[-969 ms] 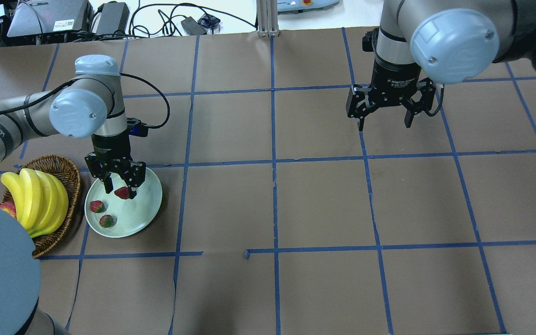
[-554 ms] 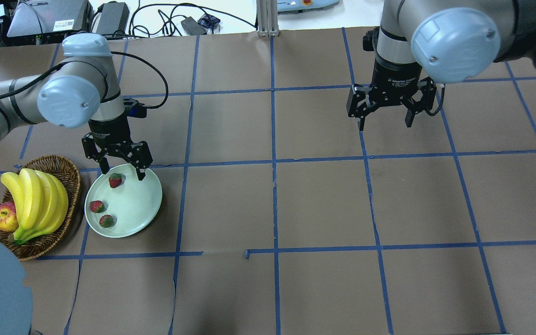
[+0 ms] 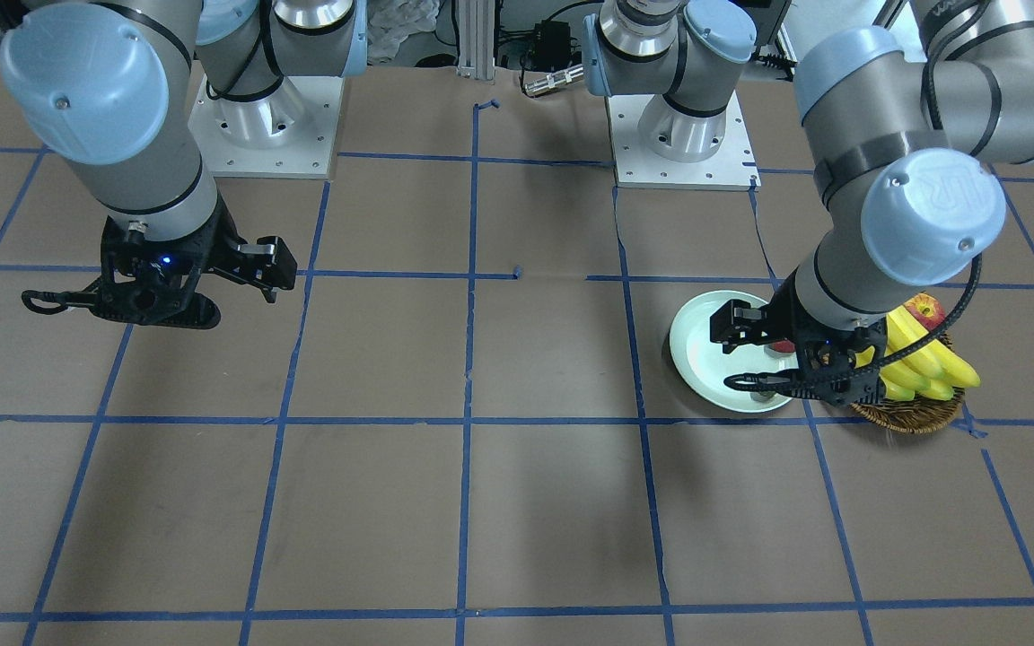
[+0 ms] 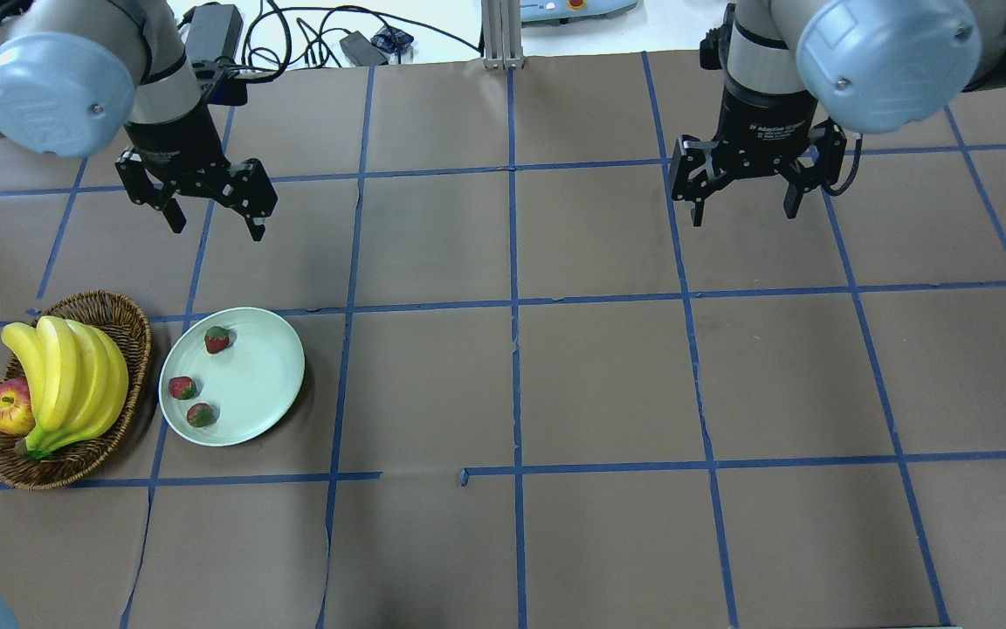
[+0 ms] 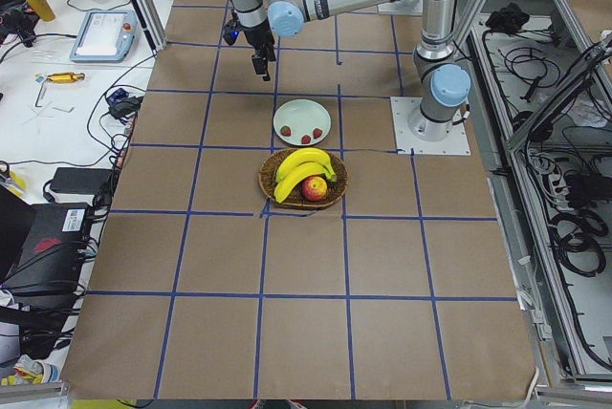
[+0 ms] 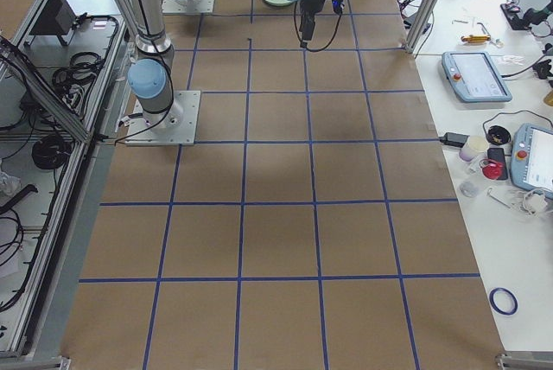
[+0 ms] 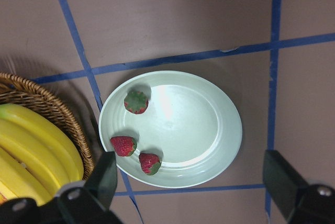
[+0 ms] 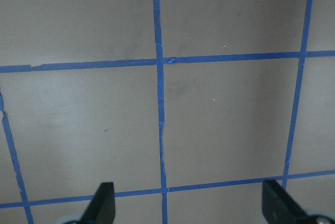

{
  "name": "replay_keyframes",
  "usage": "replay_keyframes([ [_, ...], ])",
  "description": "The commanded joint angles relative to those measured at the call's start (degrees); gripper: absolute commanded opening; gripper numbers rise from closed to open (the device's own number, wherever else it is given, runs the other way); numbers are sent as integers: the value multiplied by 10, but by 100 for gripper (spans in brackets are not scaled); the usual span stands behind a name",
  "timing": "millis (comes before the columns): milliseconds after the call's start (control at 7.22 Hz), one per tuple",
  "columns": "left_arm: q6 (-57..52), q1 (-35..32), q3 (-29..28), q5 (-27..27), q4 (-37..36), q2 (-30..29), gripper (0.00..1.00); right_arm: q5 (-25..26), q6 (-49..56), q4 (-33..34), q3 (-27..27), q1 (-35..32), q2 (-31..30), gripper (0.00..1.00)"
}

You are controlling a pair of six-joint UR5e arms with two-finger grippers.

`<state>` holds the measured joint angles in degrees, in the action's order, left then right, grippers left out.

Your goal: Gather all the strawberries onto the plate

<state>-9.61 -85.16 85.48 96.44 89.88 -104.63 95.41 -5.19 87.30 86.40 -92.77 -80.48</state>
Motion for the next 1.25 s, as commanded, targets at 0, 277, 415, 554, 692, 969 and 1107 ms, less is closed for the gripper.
replay_keyframes([
  [0,9,-18,-43,-28,64,8,100,-15,-5,-22,-10,-3,-16,100],
  [277,20,-32,-48,-50,100,22,100,-15,-5,-34,-8,-5,-26,100],
  [415,56,-36,-50,-50,99,36,100,-17,-5,-35,-8,-7,-28,100],
  [554,87,-40,-50,-49,99,50,100,-21,-5,-34,-8,-8,-28,100],
  [692,97,-40,-51,-46,97,69,98,-21,-4,-34,-7,-8,-27,100],
  [969,121,-50,-38,-50,99,93,100,-27,2,-34,-10,-7,-29,100],
  [1107,129,-55,-38,-43,99,101,100,-48,1,-33,-11,-8,-32,100],
])
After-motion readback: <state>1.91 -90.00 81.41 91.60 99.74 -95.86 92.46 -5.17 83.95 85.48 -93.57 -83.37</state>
